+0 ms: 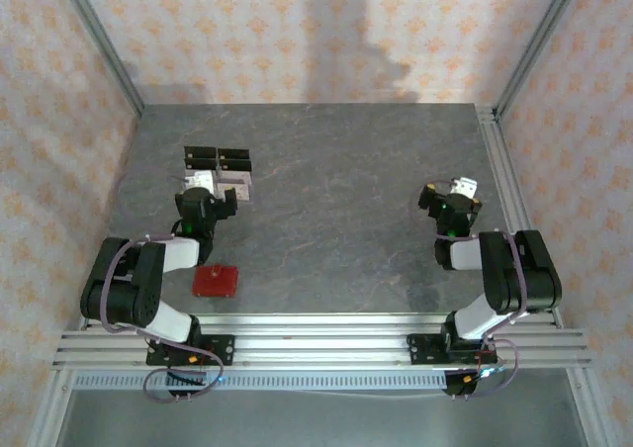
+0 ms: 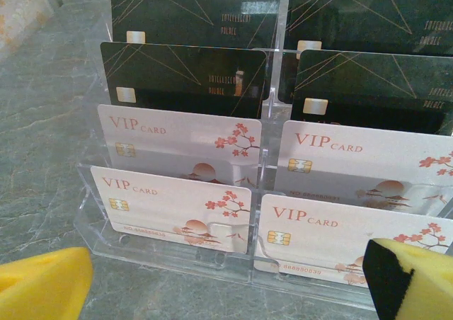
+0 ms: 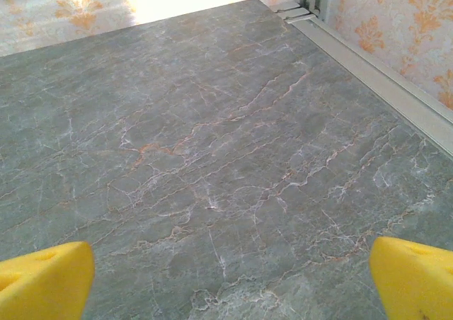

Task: Put the credit cards into the card holder

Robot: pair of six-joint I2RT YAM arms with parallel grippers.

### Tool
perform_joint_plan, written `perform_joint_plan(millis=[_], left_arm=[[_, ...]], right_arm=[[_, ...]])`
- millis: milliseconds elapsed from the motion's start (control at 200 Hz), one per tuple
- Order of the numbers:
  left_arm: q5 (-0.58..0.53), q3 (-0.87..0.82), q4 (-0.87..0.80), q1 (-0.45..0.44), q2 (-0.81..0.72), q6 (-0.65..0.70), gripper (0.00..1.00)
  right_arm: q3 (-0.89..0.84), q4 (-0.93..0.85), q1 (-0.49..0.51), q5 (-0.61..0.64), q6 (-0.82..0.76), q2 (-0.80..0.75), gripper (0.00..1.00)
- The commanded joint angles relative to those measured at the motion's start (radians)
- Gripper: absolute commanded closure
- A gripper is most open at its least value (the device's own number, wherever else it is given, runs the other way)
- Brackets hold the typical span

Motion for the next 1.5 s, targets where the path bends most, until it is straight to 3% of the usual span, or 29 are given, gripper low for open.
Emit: perform_joint_plan(millis=[0,1091,1201,1381,1496], left_arm=[[0.008,-0.004,0.032,0.002,0.002,0.013,0.00],[0.013,-0.003,0.030,0.005,0.002,0.010,0.00],[0.043,0.006,0.008,0.004,-0.008,0.023,0.02],[-0.002,0.031,-0.114,0.004,-0.100,0.000,0.03],[-0.094,0.055,-0.239,0.004,-0.189,-0.058,0.02]], right_arm=[[0.018,0.000,0.004,-0.017,-0.012,-0.002,0.01],[0.017,-0.004,-0.002,-0.027,-0.006,-0.004,0.01],[-0.017,0.041,-0.001,0.024,0.012,-0.039,0.01],[-0.013,-0.135,-0.001,0.096,0.036,-0.244,0.01],[0.152,-0.562,-0.004,0.103,0.125,-0.363,0.01]])
